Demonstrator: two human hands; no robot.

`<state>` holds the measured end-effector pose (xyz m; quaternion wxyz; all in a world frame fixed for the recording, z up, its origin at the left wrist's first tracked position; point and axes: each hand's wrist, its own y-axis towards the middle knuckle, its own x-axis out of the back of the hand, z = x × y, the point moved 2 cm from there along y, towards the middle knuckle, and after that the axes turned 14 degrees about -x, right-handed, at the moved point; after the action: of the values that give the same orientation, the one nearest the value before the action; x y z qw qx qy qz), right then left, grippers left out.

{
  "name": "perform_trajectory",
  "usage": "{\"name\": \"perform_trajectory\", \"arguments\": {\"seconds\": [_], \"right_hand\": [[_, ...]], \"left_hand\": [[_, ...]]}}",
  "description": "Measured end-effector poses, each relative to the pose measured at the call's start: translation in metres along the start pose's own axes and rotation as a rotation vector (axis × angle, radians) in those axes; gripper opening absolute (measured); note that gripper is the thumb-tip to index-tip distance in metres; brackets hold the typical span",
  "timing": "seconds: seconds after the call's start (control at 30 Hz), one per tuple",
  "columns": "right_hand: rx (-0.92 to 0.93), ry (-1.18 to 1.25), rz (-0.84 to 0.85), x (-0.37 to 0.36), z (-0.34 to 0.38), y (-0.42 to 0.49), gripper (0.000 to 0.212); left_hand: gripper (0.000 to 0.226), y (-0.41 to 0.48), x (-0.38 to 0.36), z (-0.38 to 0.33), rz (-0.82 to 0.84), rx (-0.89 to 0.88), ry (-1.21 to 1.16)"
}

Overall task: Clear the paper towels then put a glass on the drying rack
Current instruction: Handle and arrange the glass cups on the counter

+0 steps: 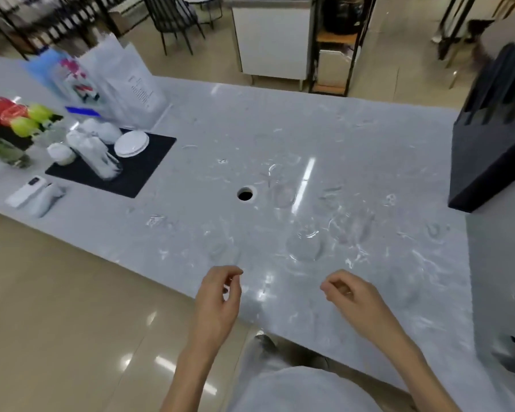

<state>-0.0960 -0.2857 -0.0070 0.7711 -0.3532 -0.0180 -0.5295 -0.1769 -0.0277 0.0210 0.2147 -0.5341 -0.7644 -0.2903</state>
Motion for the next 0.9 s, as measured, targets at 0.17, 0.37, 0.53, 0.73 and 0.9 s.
{"name": "perform_trajectory", "arguments": {"seconds": [0.17,0.37,0.53,0.73,0.9], "right_hand": [[0.014,-0.033,-0.022,-0.027,0.031,0.019,0.009],[-0.062,-0.001,0.019,-0.113,0.073,0.044,0.031],[0.045,-0.138,0.034,-0.188,0.109,0.078,0.074],[-0.003,-0.067,-0.237,-0.215,0.105,0.077,0.072],[-0.174,0.583,-0.429,-0.188,0.087,0.041,0.060]], "left_hand": [[0.056,0.037,0.023,0.048,0.042,0.002,0.266],[0.110,0.086,0.038,0.117,0.476,0.054,0.120],[0.107,0.100,0.035,0.151,0.682,0.036,-0.185],[0.088,0.097,0.039,0.162,0.730,0.054,-0.445],[0.099,0.111,0.034,0.165,0.756,0.137,-0.551]]}}
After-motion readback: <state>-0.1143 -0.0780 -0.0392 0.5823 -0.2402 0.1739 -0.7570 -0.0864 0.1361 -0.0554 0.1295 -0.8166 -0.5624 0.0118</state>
